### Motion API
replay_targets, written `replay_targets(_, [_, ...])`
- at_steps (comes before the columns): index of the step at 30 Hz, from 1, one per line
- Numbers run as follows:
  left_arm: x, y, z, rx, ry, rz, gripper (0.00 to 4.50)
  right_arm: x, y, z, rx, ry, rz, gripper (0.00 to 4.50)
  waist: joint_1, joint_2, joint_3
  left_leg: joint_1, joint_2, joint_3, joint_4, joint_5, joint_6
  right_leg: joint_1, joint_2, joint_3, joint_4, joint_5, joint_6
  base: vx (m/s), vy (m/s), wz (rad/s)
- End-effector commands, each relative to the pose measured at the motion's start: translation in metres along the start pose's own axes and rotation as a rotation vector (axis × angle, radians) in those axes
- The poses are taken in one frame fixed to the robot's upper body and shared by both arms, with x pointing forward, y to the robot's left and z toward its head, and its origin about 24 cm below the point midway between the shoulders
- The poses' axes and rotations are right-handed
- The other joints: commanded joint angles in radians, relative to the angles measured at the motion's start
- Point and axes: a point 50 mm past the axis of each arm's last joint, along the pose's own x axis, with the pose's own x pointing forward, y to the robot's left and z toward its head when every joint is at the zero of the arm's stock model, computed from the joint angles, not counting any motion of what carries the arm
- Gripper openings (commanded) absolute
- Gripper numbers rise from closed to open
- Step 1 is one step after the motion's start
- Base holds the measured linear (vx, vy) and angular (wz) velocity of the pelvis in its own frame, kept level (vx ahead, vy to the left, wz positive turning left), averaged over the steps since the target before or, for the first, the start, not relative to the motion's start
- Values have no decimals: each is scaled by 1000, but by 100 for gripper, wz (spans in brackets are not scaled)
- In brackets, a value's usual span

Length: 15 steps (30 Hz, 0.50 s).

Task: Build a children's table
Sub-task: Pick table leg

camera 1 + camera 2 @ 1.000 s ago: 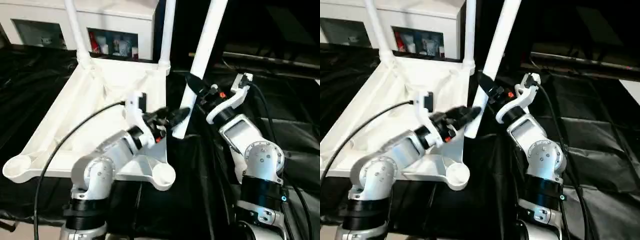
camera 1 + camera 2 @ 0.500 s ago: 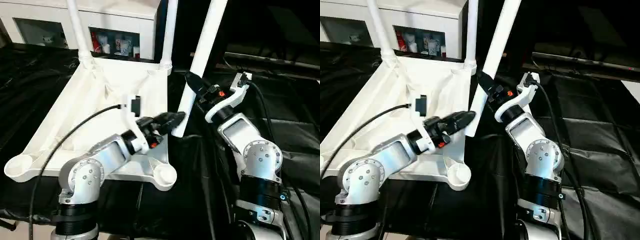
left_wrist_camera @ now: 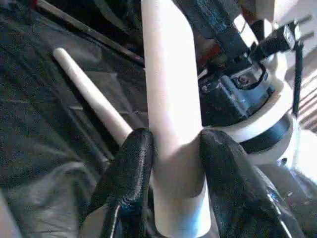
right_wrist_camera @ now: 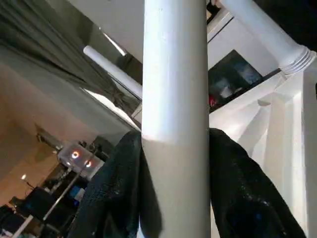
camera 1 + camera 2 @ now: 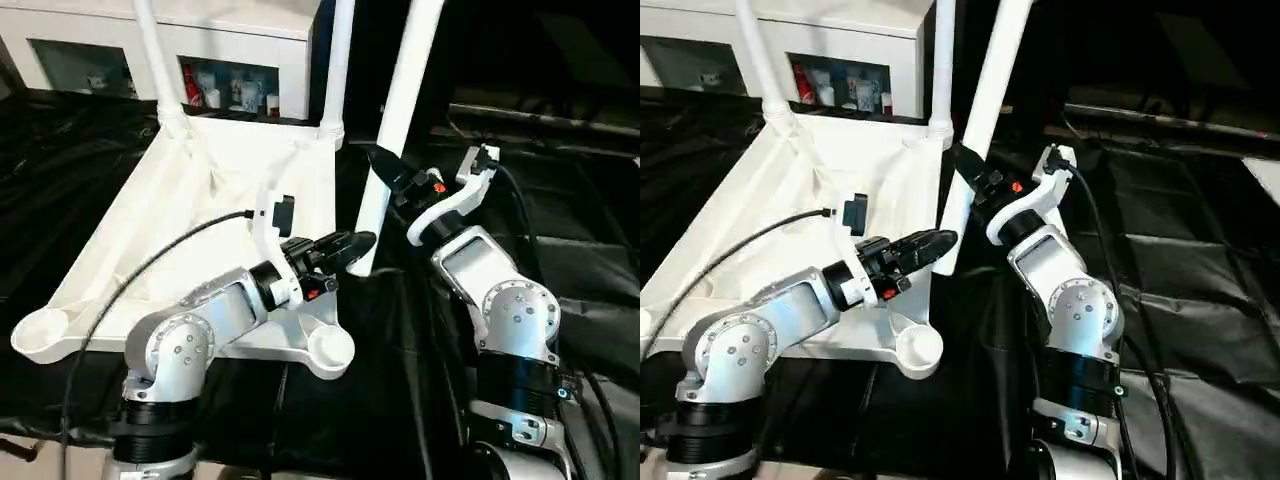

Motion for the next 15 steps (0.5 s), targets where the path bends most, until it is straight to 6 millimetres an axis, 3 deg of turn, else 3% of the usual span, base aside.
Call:
replay_targets(1, [6, -9, -2, -2, 29, -57, 139, 11, 17, -5, 35, -12, 66, 146, 2, 19, -72, 35, 51, -24, -72, -161, -104, 29, -90, 44, -77, 72, -76, 0, 0, 0])
replay_targets(2, [6, -9, -2, -2, 30, -58, 139, 11, 17, -5, 35, -12, 66, 146, 1, 16, -71, 34, 51, -24, -74, -163, -101, 30, -89, 43, -78, 64, -73, 0, 0, 0])
replay_targets(3, [8, -11, -5, -10, 36, -79, 139, 11, 18, -5, 36, -14, 65, 146, -1, 3, -71, 34, 52, -22, -74, -159, -95, 31, -88, 44, -79, 61, -73, 0, 0, 0])
replay_targets(5, [9, -11, -7, 2, 55, -88, 139, 12, 18, -7, 42, -14, 69, 146, 4, 25, -72, 34, 52, -25, -72, -148, -92, 27, -91, 43, -75, 60, -73, 0, 0, 0])
replay_targets(7, [9, -11, -9, 15, 71, -84, 139, 12, 17, -8, 43, -10, 70, 146, 2, 21, -72, 35, 52, -25, -74, -162, -96, 27, -87, 43, -78, 57, -67, 0, 0, 0])
replay_targets(8, [9, -10, -7, 11, 58, -67, 195, 13, 18, -10, 35, -1, 74, 146, 2, 25, -73, 34, 51, -25, -73, -158, -96, 27, -88, 44, -76, 65, -68, 0, 0, 0])
replay_targets(9, [10, -10, -5, -4, 46, -61, 209, 13, 19, -11, 32, 4, 79, 146, 0, 12, -72, 34, 52, -23, -73, -157, -94, 28, -88, 44, -79, 65, -69, 0, 0, 0])
replay_targets(13, [11, -7, -3, 19, 55, -35, 221, 16, 22, -13, 37, 13, 95, 146, 4, 18, -71, 34, 52, -23, -73, -154, -86, 27, -90, 44, -78, 43, -73, 0, 0, 0])
replay_targets(15, [11, -6, -2, 37, 53, -22, 224, 17, 24, -15, 34, 19, 100, 146, 4, 12, -71, 34, 52, -23, -73, -150, -81, 27, -91, 44, -79, 35, -68, 0, 0, 0])
